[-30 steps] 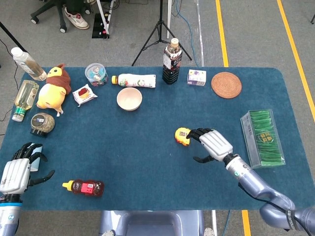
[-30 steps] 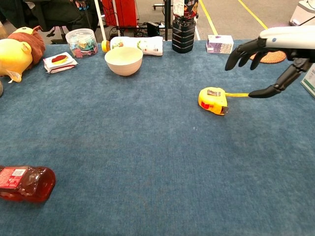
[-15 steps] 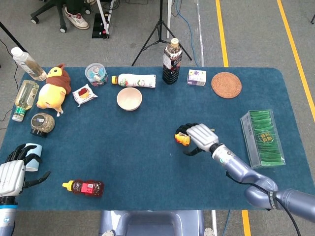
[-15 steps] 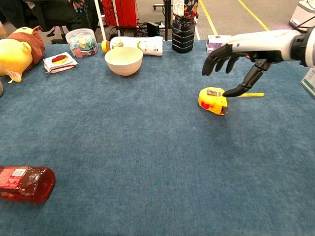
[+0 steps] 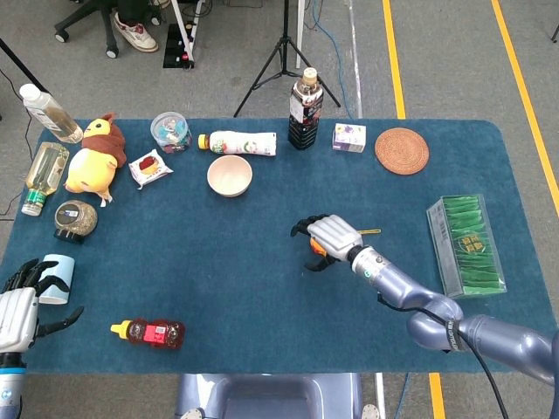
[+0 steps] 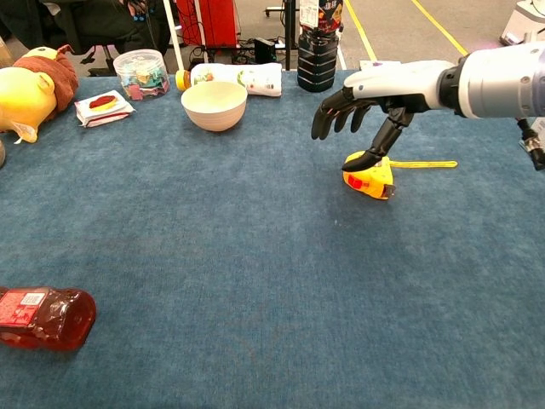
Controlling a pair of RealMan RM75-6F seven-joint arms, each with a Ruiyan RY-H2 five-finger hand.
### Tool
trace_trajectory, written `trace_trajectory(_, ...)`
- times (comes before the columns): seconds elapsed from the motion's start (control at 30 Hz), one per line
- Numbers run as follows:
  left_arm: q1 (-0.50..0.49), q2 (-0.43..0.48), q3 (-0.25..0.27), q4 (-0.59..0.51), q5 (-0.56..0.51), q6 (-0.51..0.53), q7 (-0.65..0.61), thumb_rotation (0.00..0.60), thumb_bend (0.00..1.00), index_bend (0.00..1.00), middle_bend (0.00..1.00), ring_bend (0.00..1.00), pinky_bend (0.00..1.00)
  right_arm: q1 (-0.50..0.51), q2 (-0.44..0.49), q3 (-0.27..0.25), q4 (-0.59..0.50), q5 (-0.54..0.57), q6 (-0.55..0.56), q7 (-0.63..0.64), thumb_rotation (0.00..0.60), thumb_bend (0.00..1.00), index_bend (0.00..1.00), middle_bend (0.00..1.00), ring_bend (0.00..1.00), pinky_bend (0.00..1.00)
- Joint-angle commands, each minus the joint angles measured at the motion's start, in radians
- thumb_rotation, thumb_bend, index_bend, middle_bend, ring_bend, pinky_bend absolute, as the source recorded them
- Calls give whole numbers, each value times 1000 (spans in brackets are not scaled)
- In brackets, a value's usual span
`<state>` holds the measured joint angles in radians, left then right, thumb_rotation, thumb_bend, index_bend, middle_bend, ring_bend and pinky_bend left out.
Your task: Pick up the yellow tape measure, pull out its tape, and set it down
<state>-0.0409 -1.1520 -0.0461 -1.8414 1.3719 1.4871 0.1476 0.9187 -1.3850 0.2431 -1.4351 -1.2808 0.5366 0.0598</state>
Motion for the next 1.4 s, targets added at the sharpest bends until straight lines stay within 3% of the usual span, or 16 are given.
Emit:
trace_trajectory(0.03, 2, 0, 0, 1, -2, 1, -2, 523, 159, 476, 218, 99, 165, 25, -26, -3, 40, 17, -23, 1, 507, 309, 233, 236, 208, 199)
trace_trajectory(0.87, 12, -3, 1, 17, -5, 6, -18, 526, 159, 476, 218, 99, 165, 119, -56, -85, 169, 201, -100, -122, 502, 326, 238, 278, 222, 187)
trace_trajectory(1.4, -1, -14, -1, 16, 3, -9, -11, 524, 159, 477, 218, 99, 165, 101, 11, -159, 114, 301, -45, -206, 487, 328, 239, 291, 224, 187)
